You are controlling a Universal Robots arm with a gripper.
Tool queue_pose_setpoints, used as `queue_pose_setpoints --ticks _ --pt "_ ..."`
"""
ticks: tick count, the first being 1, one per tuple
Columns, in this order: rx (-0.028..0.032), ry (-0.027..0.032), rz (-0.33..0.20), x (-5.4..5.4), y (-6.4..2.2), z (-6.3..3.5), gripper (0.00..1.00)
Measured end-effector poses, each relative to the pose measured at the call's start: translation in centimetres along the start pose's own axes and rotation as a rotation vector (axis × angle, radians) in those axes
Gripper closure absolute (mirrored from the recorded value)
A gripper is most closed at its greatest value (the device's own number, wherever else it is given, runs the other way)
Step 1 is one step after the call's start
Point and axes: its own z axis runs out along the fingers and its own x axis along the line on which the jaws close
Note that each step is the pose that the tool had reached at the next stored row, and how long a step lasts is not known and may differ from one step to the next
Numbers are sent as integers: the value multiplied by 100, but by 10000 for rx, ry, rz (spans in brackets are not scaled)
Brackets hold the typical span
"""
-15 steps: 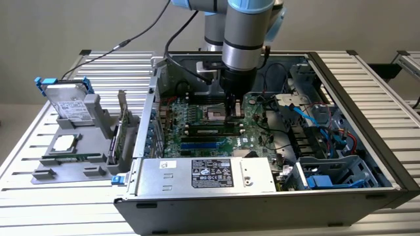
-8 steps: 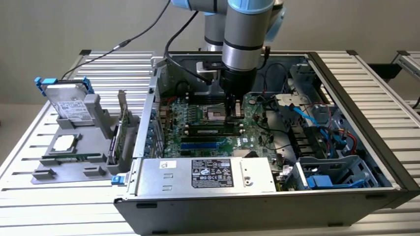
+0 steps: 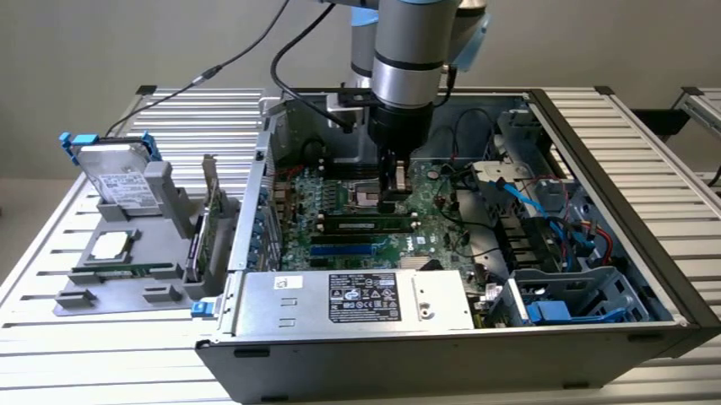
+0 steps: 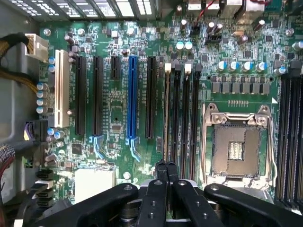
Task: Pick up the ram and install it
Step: 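Press down the ram until it locks into place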
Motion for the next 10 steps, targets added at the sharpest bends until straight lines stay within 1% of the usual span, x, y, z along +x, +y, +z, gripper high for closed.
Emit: queue_pose_setpoints --ticks 4,7,10 --pt "43 4 3 -1 104 3 90" --pt "88 3 8 -2 188 10 90" --pt "157 3 14 -5 267 32 90"
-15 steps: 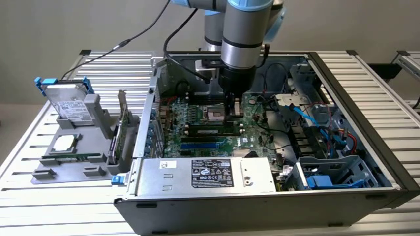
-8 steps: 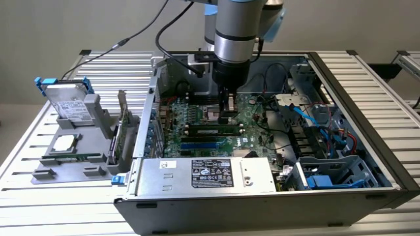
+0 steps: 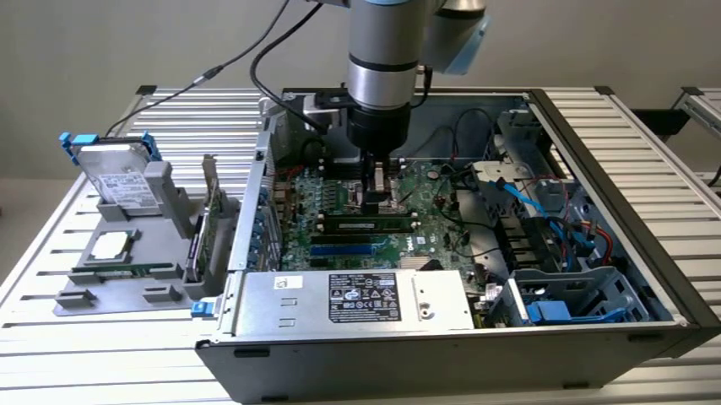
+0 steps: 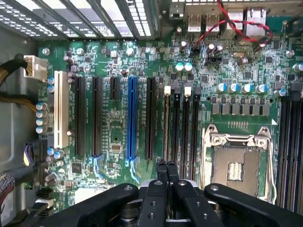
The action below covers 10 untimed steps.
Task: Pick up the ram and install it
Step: 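Press down the ram until it locks into place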
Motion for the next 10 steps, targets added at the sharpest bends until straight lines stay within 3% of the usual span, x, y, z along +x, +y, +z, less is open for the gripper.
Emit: queue_pose_setpoints --ticks 5,10 --pt "105 2 9 -7 91 77 90" --pt "136 18 12 -13 108 155 90"
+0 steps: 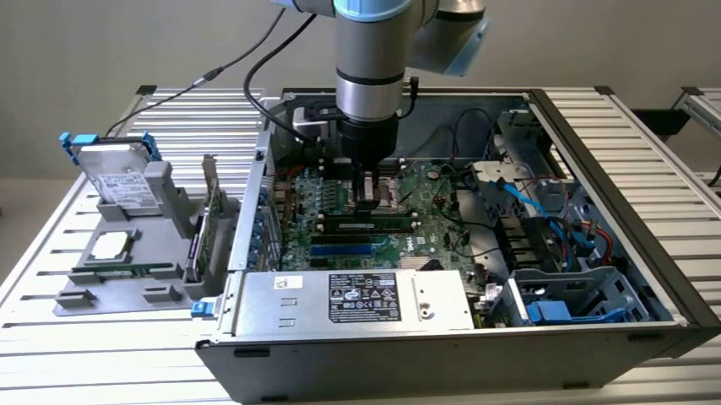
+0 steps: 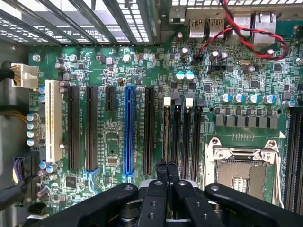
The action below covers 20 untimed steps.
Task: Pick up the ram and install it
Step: 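Press down the ram until it locks into place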
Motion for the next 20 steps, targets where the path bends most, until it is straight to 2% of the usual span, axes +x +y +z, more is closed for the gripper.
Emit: queue_pose_setpoints --ticks 5,7,11,16,20 --pt "8 -2 0 -2 2 17 90" --pt "9 -18 0 -3 2 -6 90" --pt "-19 -3 -3 5 -8 -72 90" --pt "-52 -1 -12 11 -140 -95 90" --pt "-79 -5 -14 12 -205 -110 90"
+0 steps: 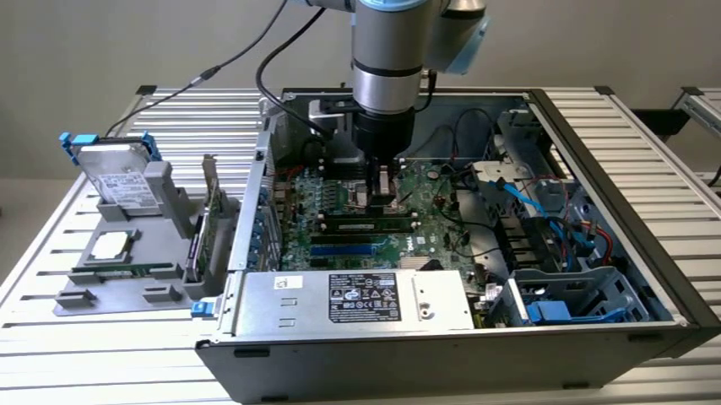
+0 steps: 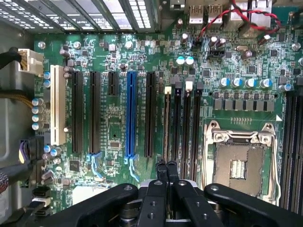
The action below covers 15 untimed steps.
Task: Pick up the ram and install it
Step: 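Press down the ram until it locks into place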
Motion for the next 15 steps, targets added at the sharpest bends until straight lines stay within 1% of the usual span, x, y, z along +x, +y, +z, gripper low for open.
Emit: queue_pose_setpoints --ticks 2,15 --pt "-9 0 -4 1 -9 -4 90" --pt "-10 2 -4 1 -9 -4 90"
